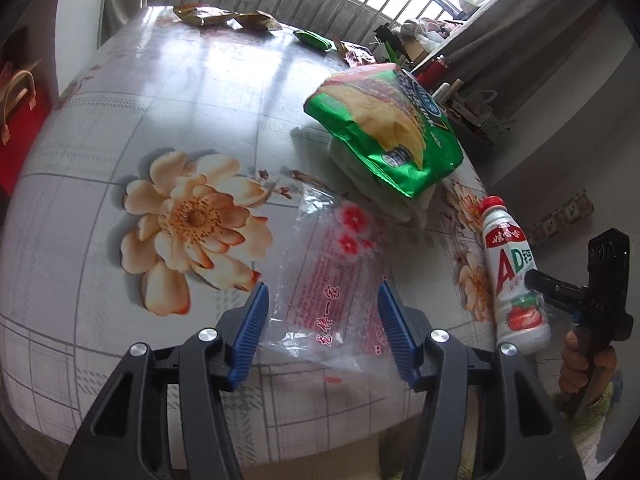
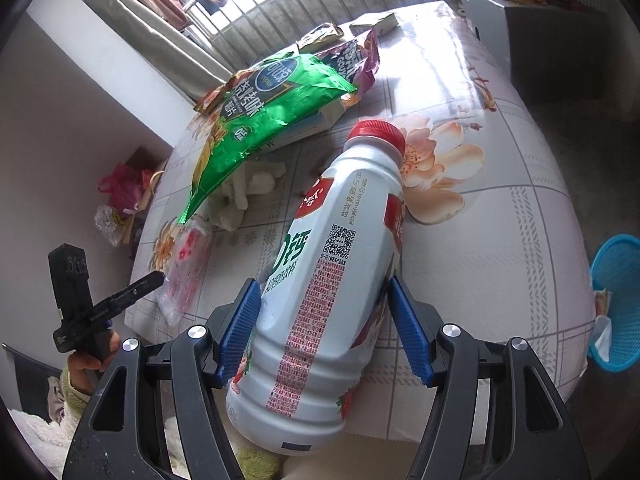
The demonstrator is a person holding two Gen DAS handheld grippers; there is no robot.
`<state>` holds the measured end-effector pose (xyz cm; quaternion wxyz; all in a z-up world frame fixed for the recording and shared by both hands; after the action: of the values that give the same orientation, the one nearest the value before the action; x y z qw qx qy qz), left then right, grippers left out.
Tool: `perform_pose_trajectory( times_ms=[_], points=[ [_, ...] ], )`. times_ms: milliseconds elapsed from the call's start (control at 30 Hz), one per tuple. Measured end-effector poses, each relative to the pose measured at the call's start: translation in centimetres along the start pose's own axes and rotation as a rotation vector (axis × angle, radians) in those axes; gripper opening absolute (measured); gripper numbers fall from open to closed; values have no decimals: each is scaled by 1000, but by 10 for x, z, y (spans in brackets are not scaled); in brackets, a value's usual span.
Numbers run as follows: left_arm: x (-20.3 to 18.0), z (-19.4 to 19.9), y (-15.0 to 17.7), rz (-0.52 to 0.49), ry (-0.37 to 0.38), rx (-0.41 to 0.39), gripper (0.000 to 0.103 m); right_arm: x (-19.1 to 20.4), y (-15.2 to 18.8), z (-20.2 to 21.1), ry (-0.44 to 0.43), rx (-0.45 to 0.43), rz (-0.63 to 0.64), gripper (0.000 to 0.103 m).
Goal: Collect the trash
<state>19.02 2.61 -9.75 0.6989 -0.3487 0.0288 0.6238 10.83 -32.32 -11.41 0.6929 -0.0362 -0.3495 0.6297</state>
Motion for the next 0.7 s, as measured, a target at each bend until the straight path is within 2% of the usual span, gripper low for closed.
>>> perform_pose_trajectory(
  times_ms=[67,100,267,400,567,633,700],
  points=[
    [-7,0,6,3,52,28,55,0,1,0,1,-5,-3,61],
    [-9,1,8,7,54,24,55,0,1,0,1,-9,-2,61],
    [-8,-5,0,2,-27,-8,55,2,4,0,-1,-19,-9,61],
    [-21,-18,-8,-112,-134,-20,55,2,7,1,-11,-27,-18,61],
    [-39,-32,4,-327,-321,-32,55,0,7,3,-24,-34,-30,61],
    [-45,-34,11,-367,-333,-42,54,1,7,4,-25,-37,-30,62],
    [-51,-34,16,-376,-326,-50,46,1,7,4,-26,-39,-30,62]
  ],
)
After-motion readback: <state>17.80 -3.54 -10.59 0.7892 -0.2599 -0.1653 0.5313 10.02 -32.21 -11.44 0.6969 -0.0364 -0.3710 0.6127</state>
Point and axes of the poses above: each gripper's, at about its wrist camera, not at the fingertips, and z roughly against the way its jaws point, x to its left, y to its underside, the point moved 5 cm from there along -z, roughly the way its jaws point, and after that the axes turned 2 degrees about z, right-handed, at the moved point
